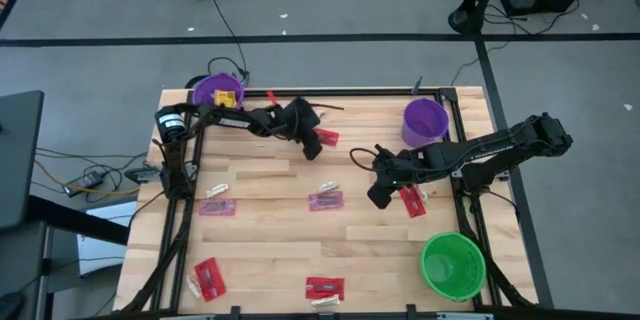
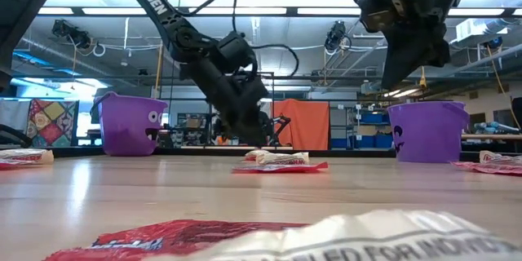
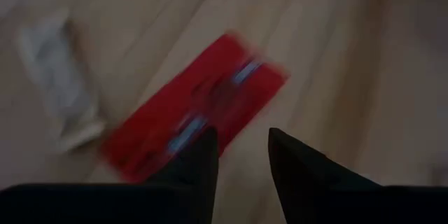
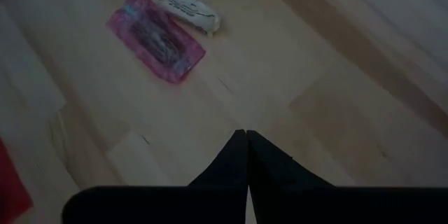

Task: Sort candy by brand, put in halloween buckets
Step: Put the red candy into the right purple bucket

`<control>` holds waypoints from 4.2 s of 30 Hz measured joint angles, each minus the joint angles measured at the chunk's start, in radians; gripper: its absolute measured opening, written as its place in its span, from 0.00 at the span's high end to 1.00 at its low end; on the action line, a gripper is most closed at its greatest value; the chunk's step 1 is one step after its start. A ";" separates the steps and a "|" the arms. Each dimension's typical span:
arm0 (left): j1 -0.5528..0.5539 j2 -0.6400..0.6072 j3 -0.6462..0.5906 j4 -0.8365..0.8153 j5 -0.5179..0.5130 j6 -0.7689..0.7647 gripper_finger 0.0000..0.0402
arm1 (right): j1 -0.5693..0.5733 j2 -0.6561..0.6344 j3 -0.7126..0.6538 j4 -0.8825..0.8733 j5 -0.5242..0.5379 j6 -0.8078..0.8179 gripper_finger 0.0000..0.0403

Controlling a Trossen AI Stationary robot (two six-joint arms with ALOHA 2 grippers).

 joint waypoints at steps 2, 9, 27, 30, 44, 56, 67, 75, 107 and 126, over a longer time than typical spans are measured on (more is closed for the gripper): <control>-0.003 0.001 0.000 -0.039 -0.028 -0.013 0.67 | -0.005 0.000 0.000 0.000 -0.001 -0.019 0.97; 0.004 0.012 0.000 -0.067 -0.064 0.045 0.63 | -0.043 0.000 0.000 0.002 -0.009 -0.094 0.97; 0.003 0.120 0.171 -0.240 0.050 -0.039 0.99 | -0.010 0.000 0.000 -0.055 -0.008 -0.108 0.97; 0.003 0.125 0.285 -0.370 0.037 0.003 0.99 | 0.013 0.000 0.000 -0.088 0.028 -0.107 0.97; -0.004 0.143 0.617 -0.354 -0.028 0.048 1.00 | 0.196 -0.055 0.062 -0.135 0.399 0.135 0.98; -0.055 0.356 0.879 -0.276 0.011 0.006 1.00 | 0.188 -0.124 0.409 -0.520 0.625 0.130 0.98; -0.077 0.586 1.209 -0.186 0.044 -0.129 1.00 | 0.166 -0.137 0.431 -0.515 0.648 0.155 0.98; -0.081 0.668 1.274 -0.102 0.068 -0.229 1.00 | 0.183 -0.136 0.431 -0.515 0.586 0.165 0.98; -0.084 0.613 1.282 -0.243 0.305 -0.164 0.62 | 0.154 -0.136 0.431 -0.503 0.525 0.124 0.97; -0.019 0.549 1.280 -0.887 0.224 -0.027 0.78 | 0.138 -0.136 0.431 -0.614 0.551 0.102 0.97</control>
